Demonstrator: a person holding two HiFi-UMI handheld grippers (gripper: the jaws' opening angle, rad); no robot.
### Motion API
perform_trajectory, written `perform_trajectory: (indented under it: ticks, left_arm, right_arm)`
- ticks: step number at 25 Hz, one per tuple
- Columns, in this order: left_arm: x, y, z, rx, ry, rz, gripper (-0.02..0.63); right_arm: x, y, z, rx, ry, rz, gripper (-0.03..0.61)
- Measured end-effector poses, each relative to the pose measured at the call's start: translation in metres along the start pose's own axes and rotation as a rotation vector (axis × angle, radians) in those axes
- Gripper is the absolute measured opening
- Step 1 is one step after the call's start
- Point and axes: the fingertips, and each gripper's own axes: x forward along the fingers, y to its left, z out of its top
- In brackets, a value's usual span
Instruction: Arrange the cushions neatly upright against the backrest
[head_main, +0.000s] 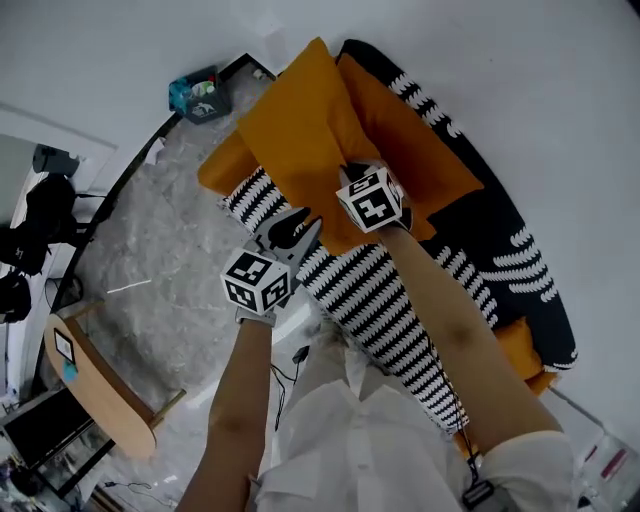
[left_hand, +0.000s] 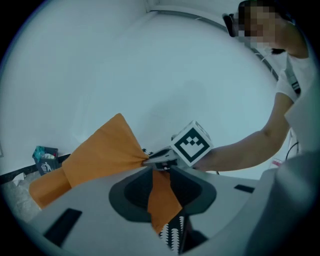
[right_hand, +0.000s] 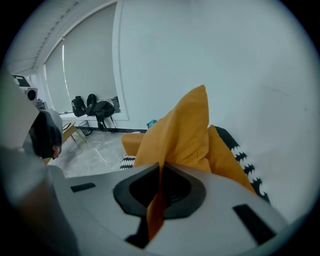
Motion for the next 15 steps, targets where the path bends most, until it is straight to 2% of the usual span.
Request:
perform_trajectory:
  ticks: [8, 15]
  left_arm:
    - [0.027, -0.089, 0.018, 0.043, 0.031, -0.17, 0.118]
    - [0.071, -0.192, 0.005, 0.106, 0.098, -0.317, 0.118]
  right_arm:
    - [-0.147, -0.04, -0.074, -0.031, 0.098, -0.099, 0.012]
    - [-0.273, -0.07, -0.18, -0.033, 0.166, -0.182, 0.012]
